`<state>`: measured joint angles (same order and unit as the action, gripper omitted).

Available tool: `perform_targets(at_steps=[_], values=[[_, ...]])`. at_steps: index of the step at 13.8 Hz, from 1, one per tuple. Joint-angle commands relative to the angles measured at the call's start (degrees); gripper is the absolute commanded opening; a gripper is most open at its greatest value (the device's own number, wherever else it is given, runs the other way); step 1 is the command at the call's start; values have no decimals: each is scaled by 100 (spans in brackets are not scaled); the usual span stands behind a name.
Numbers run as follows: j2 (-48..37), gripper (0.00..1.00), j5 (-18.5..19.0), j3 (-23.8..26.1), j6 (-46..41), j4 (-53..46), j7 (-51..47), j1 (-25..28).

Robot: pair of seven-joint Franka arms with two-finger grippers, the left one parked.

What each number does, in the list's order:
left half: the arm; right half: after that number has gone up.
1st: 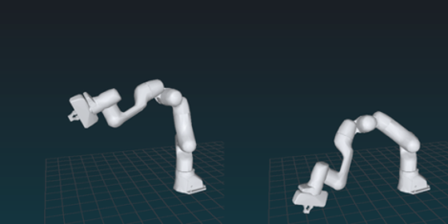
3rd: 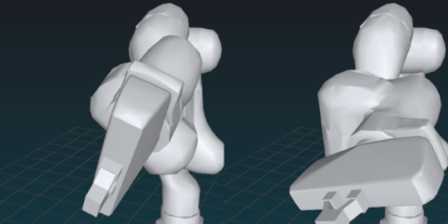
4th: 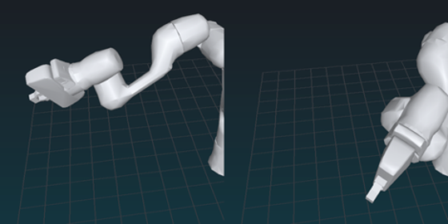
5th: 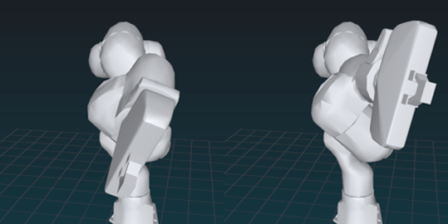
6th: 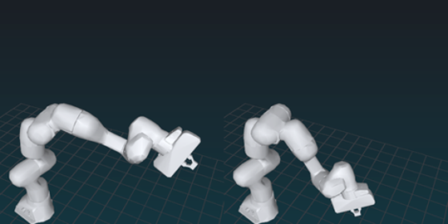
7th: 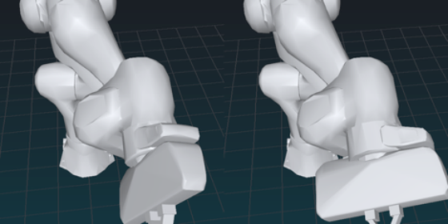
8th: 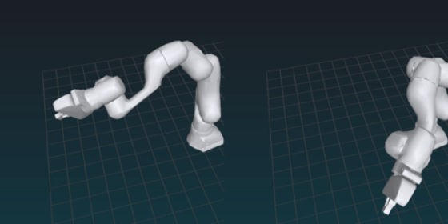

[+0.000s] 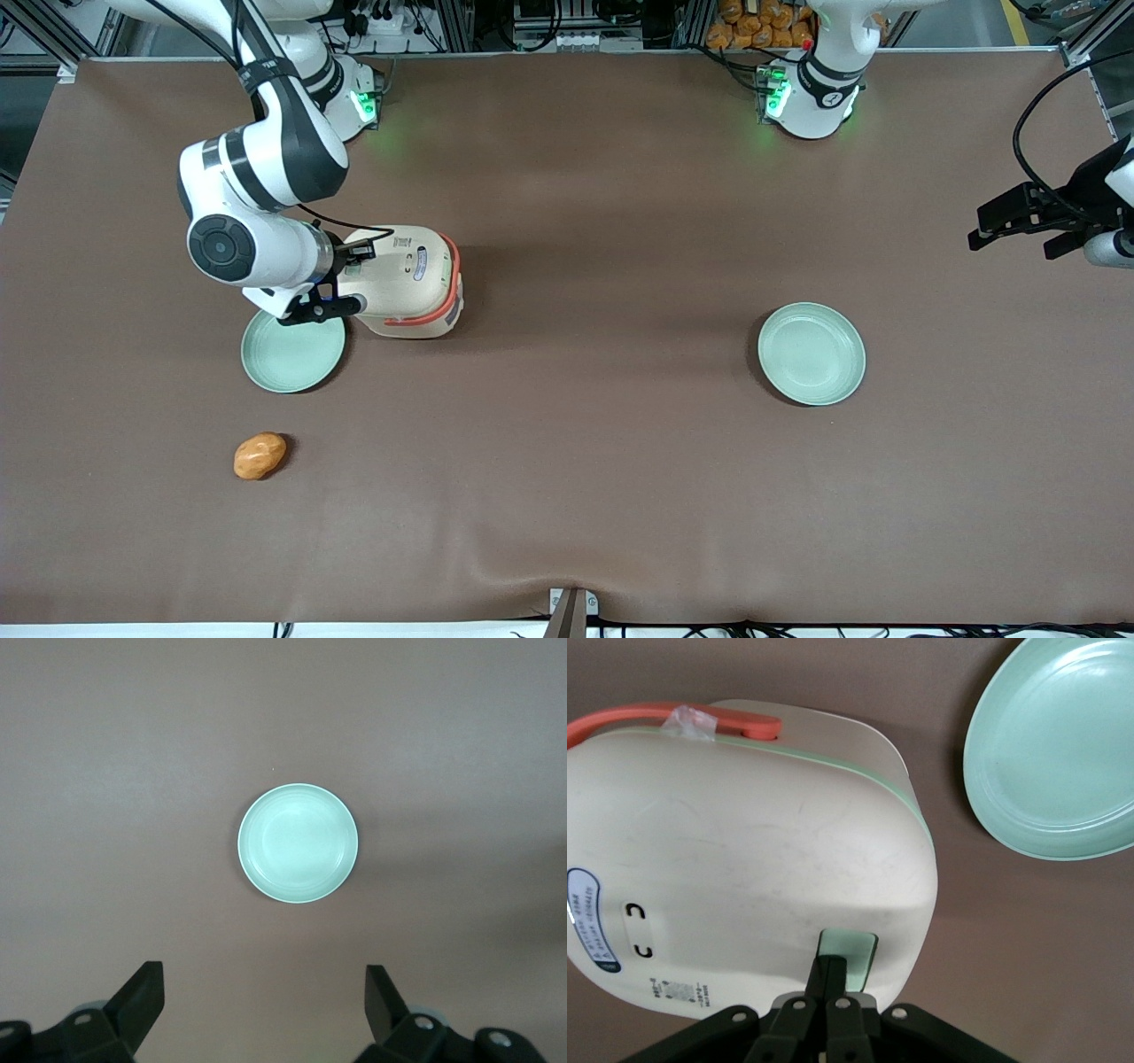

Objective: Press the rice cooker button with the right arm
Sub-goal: 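Press down on the green button with the closed right gripper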

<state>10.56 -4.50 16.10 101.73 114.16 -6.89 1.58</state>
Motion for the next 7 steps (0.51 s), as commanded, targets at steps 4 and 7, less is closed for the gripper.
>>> perform_targets(at_steps=[4,7], values=[[-89,0,-15,33,1050,879,-58,-79],[-98,0,-15,33,1025,889,-58,-88]])
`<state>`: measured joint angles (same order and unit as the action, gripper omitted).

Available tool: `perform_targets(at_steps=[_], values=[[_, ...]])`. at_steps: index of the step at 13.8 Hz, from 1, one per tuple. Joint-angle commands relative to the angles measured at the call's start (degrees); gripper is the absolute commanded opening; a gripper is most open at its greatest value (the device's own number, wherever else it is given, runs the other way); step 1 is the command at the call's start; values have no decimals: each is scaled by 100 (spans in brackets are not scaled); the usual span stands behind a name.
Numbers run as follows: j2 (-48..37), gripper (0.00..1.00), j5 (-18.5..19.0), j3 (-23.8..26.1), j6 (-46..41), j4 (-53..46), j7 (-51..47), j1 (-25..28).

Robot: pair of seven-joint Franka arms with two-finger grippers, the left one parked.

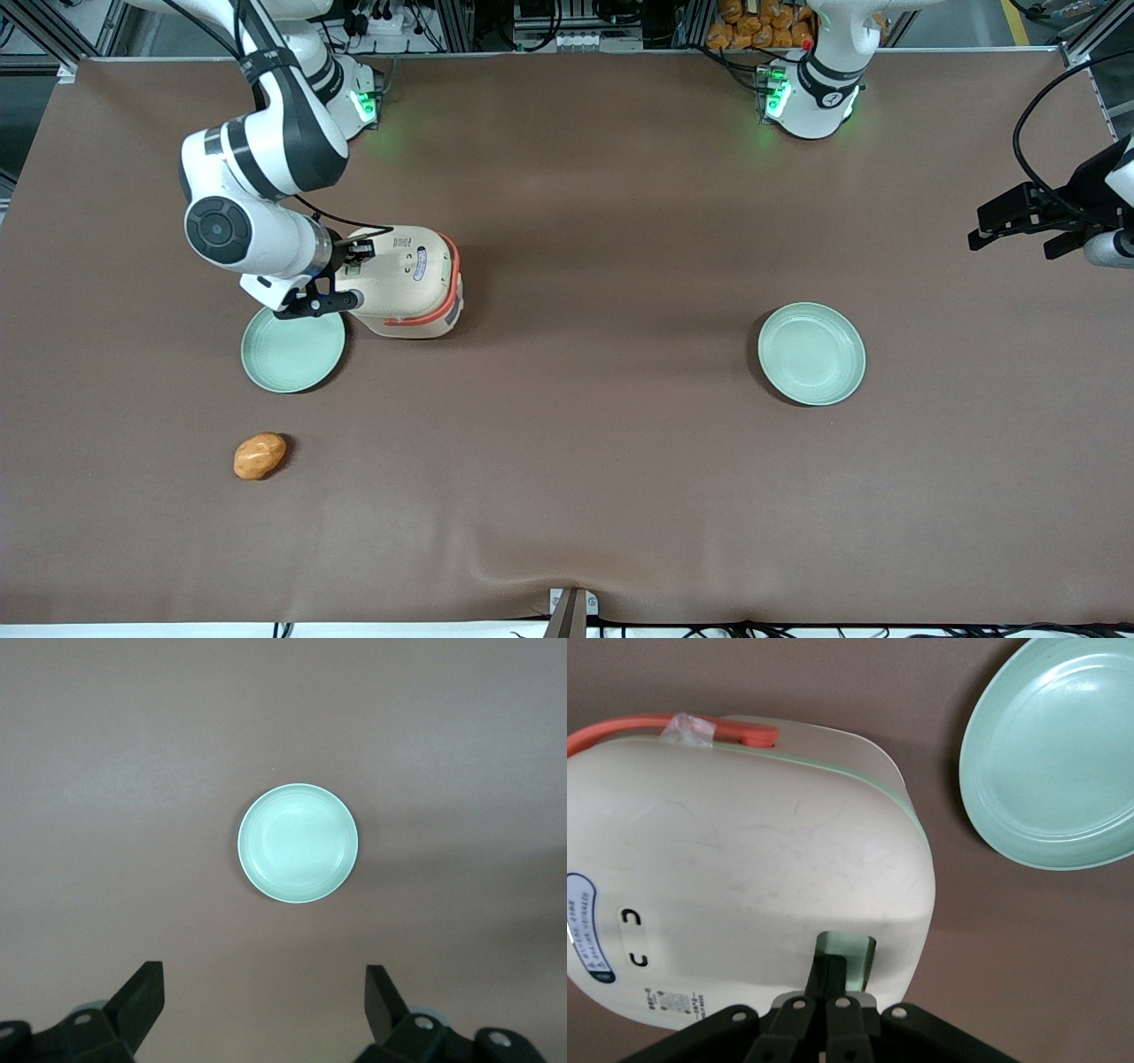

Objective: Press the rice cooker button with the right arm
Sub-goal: 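Press down on the green button with the closed right gripper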

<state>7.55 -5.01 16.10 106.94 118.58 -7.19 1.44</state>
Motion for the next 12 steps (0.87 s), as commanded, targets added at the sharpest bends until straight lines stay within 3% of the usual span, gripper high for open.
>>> perform_targets(at_steps=[1,11,12], values=[[169,0,35,34,460,420,-28,-74],[98,0,35,7,-1849,-1371,-177,-153],[98,10,44,-10,-2104,-1634,-169,-171]])
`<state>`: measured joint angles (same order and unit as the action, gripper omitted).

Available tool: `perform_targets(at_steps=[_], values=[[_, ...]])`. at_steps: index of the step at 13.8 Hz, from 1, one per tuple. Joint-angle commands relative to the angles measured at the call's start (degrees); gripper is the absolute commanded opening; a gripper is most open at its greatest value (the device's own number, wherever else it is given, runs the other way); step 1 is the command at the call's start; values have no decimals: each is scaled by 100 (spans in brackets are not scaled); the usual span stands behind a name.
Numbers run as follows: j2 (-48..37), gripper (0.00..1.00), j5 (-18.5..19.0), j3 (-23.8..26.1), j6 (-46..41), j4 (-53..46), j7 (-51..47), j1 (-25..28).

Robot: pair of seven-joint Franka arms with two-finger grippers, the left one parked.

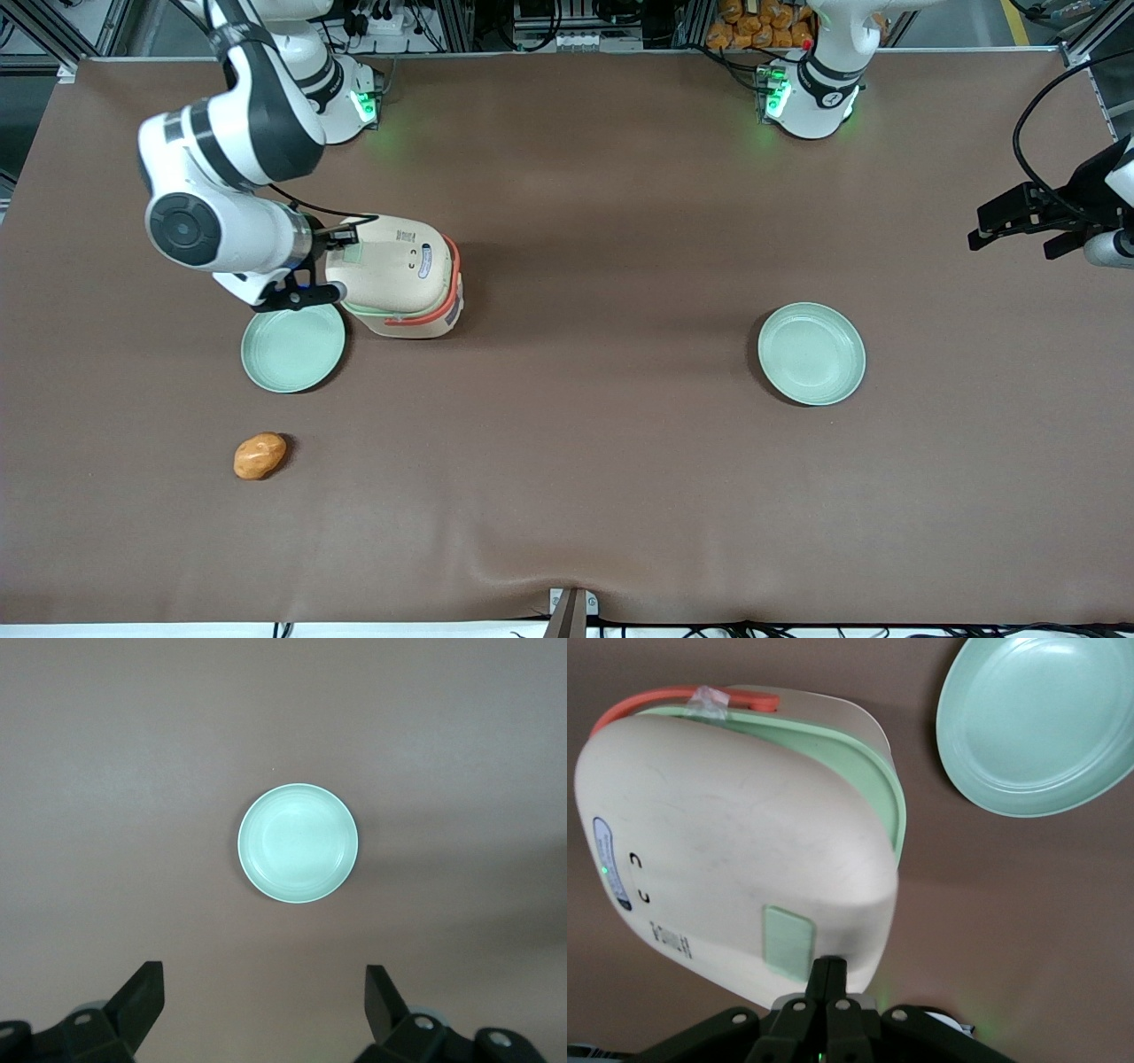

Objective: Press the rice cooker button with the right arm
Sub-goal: 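Lift the right gripper away from the cooker as the lid pops open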

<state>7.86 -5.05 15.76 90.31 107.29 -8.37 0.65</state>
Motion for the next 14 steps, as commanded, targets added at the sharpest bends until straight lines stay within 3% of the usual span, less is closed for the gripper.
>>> perform_targets(at_steps=[1,2,10,14], values=[[76,72,48,15,-636,-768,-42,-135],[76,100,39,-81,-716,-962,19,-135],[58,100,118,-994,-884,-2133,431,-92],[-170,100,364,-1452,-717,-2256,854,-74]])
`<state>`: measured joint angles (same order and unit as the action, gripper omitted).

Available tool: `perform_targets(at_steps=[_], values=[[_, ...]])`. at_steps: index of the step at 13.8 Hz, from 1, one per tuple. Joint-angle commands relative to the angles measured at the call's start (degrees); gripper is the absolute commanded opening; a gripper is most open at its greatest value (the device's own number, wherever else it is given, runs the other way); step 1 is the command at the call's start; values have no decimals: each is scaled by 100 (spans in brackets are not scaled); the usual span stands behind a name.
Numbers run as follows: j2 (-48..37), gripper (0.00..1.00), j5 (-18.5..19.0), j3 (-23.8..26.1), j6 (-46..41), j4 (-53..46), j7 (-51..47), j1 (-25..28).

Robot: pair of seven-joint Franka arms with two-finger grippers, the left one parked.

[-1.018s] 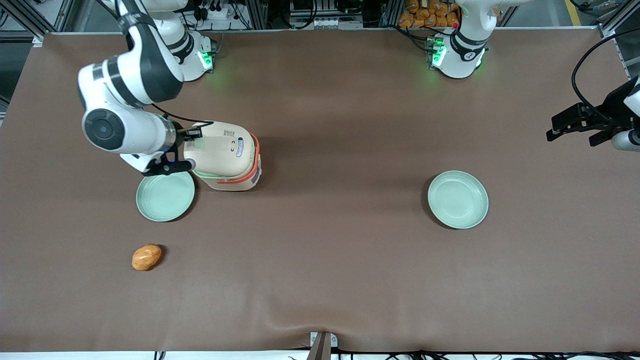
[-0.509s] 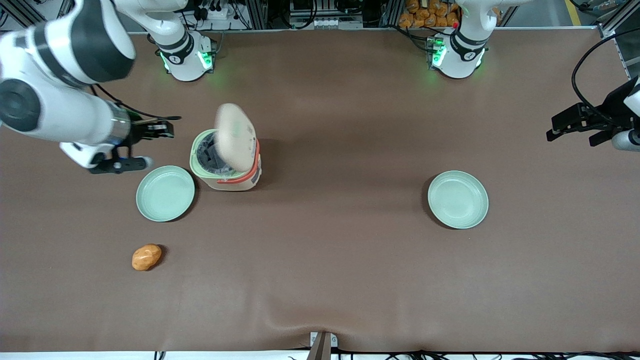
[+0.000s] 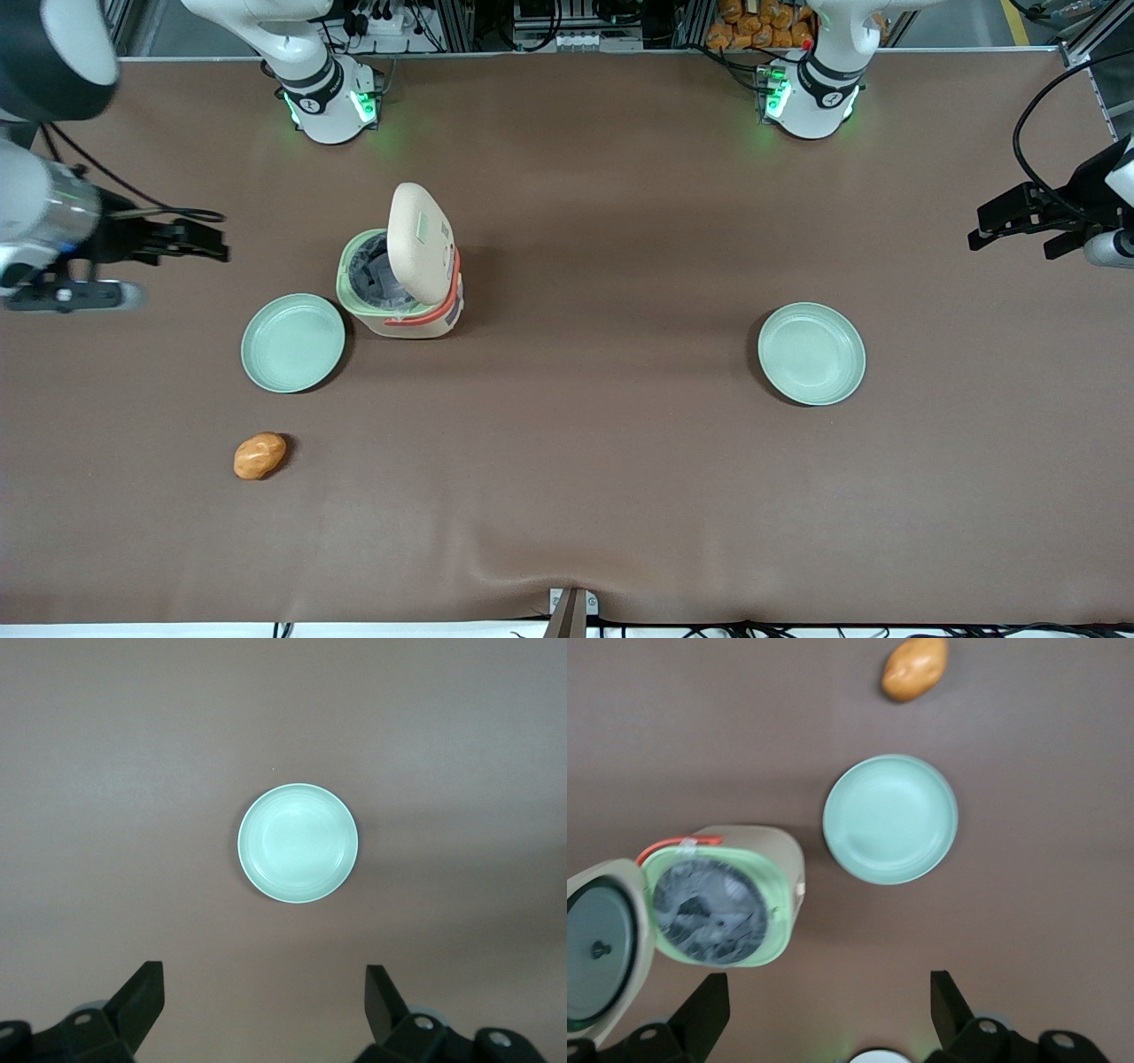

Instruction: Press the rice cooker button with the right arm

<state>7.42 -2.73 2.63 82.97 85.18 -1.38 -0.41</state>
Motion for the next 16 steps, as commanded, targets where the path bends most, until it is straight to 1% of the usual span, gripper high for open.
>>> perform_targets(at_steps=[1,3,7,9,12,16], values=[[-144,100,132,-227,9,-46,225,41],[-363,100,132,-438,-26,-37,435,67],[-785,100,132,-930,-316,-28,445,339],[-891,100,141,-992,-421,-54,445,358],[-830,100,141,-1054,-518,-545,393,287],[-786,100,159,-1273,-711,-635,375,427]])
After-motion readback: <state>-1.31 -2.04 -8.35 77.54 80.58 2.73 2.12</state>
